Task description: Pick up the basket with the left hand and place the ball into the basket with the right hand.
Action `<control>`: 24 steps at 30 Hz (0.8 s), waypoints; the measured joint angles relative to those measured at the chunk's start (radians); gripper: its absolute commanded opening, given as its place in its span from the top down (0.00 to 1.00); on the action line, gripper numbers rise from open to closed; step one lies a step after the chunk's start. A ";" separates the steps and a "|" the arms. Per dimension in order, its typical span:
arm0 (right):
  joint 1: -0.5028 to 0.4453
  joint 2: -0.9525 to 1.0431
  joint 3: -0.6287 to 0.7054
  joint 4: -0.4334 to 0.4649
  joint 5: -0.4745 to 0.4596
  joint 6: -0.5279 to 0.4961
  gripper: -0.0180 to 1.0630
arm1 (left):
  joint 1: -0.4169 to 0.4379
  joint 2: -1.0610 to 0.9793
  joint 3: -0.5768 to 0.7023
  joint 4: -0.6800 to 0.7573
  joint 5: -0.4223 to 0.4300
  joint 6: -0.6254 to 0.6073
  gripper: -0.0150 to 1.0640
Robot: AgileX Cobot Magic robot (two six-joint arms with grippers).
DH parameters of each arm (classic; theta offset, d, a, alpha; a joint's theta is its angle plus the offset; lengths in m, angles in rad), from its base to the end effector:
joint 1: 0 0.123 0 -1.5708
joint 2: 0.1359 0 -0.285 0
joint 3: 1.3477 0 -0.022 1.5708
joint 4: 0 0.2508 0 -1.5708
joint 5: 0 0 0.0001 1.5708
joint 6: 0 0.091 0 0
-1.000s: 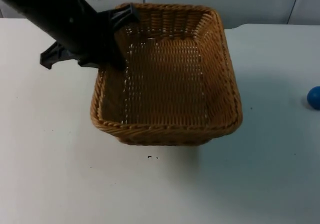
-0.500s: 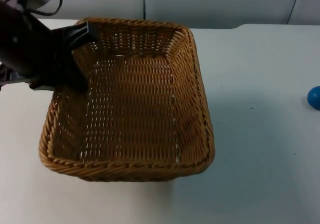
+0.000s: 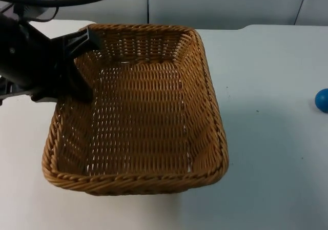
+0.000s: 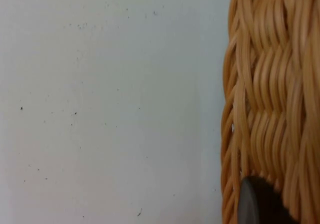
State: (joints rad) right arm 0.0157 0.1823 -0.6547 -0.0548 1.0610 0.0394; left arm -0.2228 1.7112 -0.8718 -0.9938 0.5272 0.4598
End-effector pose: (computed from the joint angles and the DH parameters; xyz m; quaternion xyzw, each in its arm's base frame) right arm 0.0099 -0.0042 0.3202 0.0109 0.8600 -0.0133 0.5099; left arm 0.2999 -0.1074 0.1699 -0.0602 0.9444 -0.2799 0.1619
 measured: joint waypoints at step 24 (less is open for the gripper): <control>0.000 1.220 -0.352 0.107 -0.380 -0.148 0.16 | 0.000 0.000 0.000 -0.019 0.004 0.038 0.99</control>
State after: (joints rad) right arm 0.0157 1.4023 -1.0063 0.0526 0.6806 -0.1089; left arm -0.2228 1.7112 -0.8718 -1.0124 0.5312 0.4976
